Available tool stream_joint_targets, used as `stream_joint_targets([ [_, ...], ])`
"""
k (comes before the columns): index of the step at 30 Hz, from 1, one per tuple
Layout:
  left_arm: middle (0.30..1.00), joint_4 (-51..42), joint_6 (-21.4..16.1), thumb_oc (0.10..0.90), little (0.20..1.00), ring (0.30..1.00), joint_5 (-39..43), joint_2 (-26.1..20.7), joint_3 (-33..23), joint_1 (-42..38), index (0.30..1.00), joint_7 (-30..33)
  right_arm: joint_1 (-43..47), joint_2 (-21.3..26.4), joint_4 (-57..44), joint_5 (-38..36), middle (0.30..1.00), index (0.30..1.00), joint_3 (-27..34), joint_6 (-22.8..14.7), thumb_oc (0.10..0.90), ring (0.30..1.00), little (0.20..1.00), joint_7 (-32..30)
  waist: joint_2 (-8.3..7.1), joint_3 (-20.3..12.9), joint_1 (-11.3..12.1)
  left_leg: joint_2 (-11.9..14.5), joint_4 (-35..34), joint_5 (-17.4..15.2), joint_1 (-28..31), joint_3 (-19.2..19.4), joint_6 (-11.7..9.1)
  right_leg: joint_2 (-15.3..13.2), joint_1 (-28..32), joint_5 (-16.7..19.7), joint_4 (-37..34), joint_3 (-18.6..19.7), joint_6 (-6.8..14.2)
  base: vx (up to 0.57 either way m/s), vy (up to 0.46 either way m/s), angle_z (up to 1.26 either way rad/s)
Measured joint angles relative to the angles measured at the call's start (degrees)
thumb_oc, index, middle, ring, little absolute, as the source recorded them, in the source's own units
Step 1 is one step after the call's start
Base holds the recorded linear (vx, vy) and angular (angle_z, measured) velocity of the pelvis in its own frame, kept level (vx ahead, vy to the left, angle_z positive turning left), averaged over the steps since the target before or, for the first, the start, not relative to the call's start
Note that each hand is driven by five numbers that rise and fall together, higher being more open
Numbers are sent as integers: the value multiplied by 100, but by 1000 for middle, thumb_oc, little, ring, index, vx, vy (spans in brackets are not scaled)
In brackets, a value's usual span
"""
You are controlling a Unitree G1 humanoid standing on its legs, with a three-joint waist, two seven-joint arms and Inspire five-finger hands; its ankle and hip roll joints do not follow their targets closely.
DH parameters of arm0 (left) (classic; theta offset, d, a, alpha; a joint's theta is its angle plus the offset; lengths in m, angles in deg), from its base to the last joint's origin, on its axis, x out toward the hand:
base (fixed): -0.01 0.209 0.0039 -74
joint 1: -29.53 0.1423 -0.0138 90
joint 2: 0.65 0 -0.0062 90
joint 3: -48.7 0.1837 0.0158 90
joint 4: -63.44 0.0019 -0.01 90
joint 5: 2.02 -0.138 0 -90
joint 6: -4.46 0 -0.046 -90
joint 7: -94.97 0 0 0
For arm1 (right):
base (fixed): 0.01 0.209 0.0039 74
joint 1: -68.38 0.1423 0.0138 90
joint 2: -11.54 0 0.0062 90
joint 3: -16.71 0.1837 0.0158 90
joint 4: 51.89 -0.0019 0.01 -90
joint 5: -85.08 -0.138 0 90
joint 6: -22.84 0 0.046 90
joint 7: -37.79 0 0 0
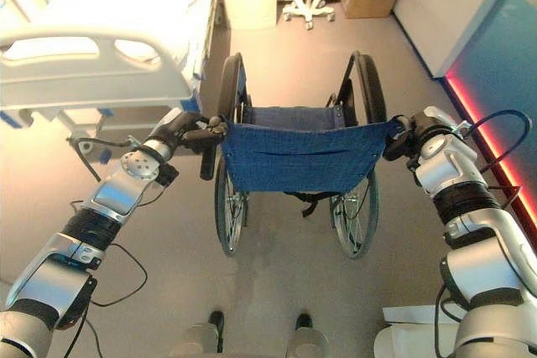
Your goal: Push the wheelchair next to the bed
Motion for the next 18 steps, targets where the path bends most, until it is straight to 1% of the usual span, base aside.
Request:
stream_joint_targets([
  [1,300,13,3,400,300,300,10,64,0,-64,300,20,-2,-5,12,31,300,300,3,0,400,300,300,1,10,-6,-10,20,-81,47,23,100,44,82,-8,-25,33,-20,-28,314,-241,43],
  [2,300,135,11,400,300,300,9,127,12,-121,300,27,-30,4,39,132,300,300,17,2,400,300,300,34,47,-25,-36,79,-181,105,54,258,-10,143,-11,-114,120,-18,-63,226,-141,39],
  [3,300,202,5,400,300,300,21,181,19,-111,300,58,-57,2,45,152,300,300,19,2,400,300,300,84,57,-96,-87,117,-539,361,154,303,-2,172,-57,-206,193,-16,-135,316,-223,57],
  [4,300,277,-7,400,300,300,42,185,19,-122,300,73,-56,-18,44,154,300,300,33,2,400,300,300,121,50,-141,-164,167,-956,699,265,364,61,186,-101,-276,197,2,-214,295,-216,42],
  [5,300,285,-6,400,300,300,47,192,20,-123,300,92,-57,-48,44,160,300,300,41,2,400,300,300,121,31,-177,-178,186,-1046,827,272,455,131,192,-142,-289,210,-43,-241,303,-233,29],
  [6,300,414,-3,400,300,300,64,214,35,-179,300,109,-69,-78,47,161,300,300,53,2,400,300,300,131,63,-201,-172,231,-984,779,248,645,200,300,-149,-340,268,-22,-315,397,-288,20],
  [7,300,499,-7,400,300,300,66,245,43,-160,300,134,-134,-170,63,161,300,300,62,13,400,300,300,130,39,-227,-174,255,-855,738,240,803,239,327,-149,-424,312,-53,-323,326,-234,19],
  [8,300,543,-19,400,300,300,69,241,42,-133,300,156,-148,-241,82,165,300,300,63,30,400,300,300,122,-14,-224,-152,240,-661,685,185,838,263,324,-142,-470,363,-42,-350,533,-322,3],
  [9,300,555,-16,400,300,300,71,210,68,-34,300,173,-215,-366,96,178,300,300,37,97,400,300,300,111,-148,-273,-57,140,-141,601,16,697,231,301,-97,-507,385,58,-393,376,-184,-12],
  [10,300,581,-13,400,300,300,71,168,163,-36,300,173,-248,-416,99,178,300,300,25,143,400,300,300,108,-228,-264,-23,74,214,604,-112,661,220,292,-6,-517,365,144,-413,567,-247,-2],
  [11,300,636,-7,400,300,300,68,135,264,43,300,177,-291,-592,208,236,300,300,20,246,400,300,300,102,-472,-226,-10,-208,1263,426,-641,395,9,376,216,-446,133,800,-531,394,-124,-6],
  [12,300,580,0,400,300,300,68,121,267,199,300,208,-360,-676,200,371,300,300,16,285,400,300,300,95,-565,-235,106,-481,1061,367,-676,344,-64,295,323,-373,33,1024,-584,461,-123,-21],
  [13,300,538,-7,400,300,300,70,115,268,289,300,222,-360,-683,202,398,300,300,15,293,400,300,300,90,-559,-233,190,-624,878,371,-720,350,-73,298,371,-332,-41,1134,-584,444,-81,-66],
  [14,300,452,-41,400,300,300,93,128,266,399,300,264,-314,-650,202,418,300,300,14,293,400,300,300,65,-387,-208,368,-878,450,381,-860,360,-84,382,484,-260,-198,1353,-587,607,-58,-105],
  [15,300,435,-46,400,300,300,171,182,296,410,300,285,-284,-563,194,429,300,300,9,289,400,300,300,56,-131,-158,633,-999,13,387,-928,389,-91,505,591,-241,-259,1463,-615,510,-31,-117],
  [16,300,434,-46,400,300,300,186,196,317,425,300,286,-284,-544,195,429,300,300,-10,284,400,300,300,56,-12,-150,750,-1027,-106,388,-981,397,-93,552,655,-248,-266,1454,-622,555,36,-128],
  [17,300,419,-74,400,300,300,214,167,361,478,300,282,-286,-525,202,445,300,300,-92,275,400,300,300,58,184,-137,966,-1059,-135,388,-1079,442,-100,630,781,-273,-321,1415,-656,349,86,-104],
  [18,300,374,-83,400,300,300,236,138,374,512,300,272,-286,-522,204,443,300,300,-130,272,400,300,300,62,248,-139,1082,-1054,-53,387,-1151,517,-101,649,839,-282,-333,1403,-642,401,120,-126],
])
